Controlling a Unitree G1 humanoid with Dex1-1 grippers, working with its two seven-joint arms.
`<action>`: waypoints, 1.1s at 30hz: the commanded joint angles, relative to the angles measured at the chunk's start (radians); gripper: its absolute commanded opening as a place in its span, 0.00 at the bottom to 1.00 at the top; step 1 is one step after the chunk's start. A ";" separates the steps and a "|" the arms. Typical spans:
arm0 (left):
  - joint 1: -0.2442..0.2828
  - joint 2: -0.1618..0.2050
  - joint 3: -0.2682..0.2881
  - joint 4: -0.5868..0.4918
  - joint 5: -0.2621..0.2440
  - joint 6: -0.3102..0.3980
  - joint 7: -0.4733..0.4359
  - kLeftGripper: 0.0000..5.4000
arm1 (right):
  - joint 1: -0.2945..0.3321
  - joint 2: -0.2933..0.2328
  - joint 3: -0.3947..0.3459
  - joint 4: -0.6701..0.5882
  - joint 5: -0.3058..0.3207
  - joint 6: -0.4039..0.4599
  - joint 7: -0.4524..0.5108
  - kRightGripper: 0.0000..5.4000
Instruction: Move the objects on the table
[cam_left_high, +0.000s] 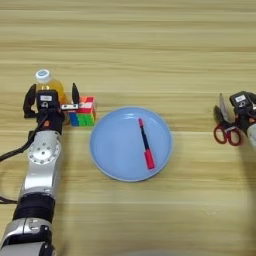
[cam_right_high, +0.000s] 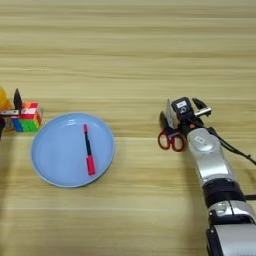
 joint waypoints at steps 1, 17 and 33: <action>-0.004 0.001 -0.002 0.003 0.008 0.014 0.003 1.00 | 0.011 -0.002 -0.020 0.008 0.033 0.005 0.019 1.00; 0.002 -0.001 -0.005 -0.008 0.012 0.016 0.007 1.00 | 0.057 0.117 0.041 -0.453 0.121 0.062 0.099 1.00; 0.008 -0.007 -0.008 -0.021 0.015 0.020 0.010 1.00 | 0.207 0.209 0.264 -0.620 0.076 0.172 0.157 1.00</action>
